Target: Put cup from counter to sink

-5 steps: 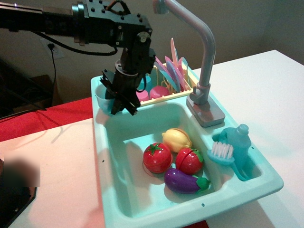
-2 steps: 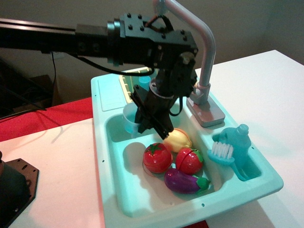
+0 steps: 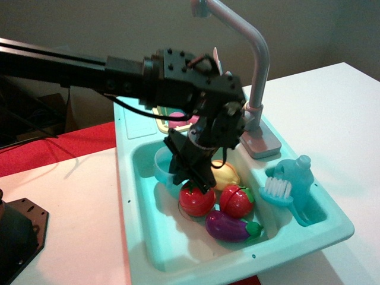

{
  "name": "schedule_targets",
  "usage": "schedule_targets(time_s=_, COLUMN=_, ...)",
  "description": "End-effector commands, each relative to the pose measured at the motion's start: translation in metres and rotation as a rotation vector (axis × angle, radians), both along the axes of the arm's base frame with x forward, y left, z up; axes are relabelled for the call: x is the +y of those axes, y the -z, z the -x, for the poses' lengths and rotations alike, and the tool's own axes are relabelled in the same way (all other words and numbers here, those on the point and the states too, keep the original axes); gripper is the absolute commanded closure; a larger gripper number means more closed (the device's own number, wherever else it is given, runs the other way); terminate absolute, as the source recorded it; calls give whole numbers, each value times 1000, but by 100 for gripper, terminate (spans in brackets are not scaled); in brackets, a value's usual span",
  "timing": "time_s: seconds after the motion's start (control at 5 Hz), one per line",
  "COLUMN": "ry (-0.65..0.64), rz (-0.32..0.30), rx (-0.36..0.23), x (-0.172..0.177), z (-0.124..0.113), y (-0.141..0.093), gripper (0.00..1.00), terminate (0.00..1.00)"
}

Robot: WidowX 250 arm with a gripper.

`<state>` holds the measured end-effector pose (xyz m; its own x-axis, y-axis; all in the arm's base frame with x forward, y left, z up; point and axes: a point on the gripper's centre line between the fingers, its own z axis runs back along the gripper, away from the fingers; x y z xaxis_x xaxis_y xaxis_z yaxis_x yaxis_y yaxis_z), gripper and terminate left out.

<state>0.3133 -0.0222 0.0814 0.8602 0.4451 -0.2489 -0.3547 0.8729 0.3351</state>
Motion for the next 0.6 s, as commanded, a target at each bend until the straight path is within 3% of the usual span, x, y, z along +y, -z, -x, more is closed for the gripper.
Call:
schedule_targets(time_s=0.0, ry=-44, rz=-29, rx=-82, x=6, z=-1, y=-20, gripper=0, terminate=0)
schedule_targets(time_s=0.2, ry=-53, rz=-30, rx=-92, x=6, z=-3, y=-27, gripper=0, terminate=0)
schedule_targets(time_s=0.4, ry=-58, rz=-32, rx=-95, x=9, z=-3, y=-32, gripper=0, terminate=100)
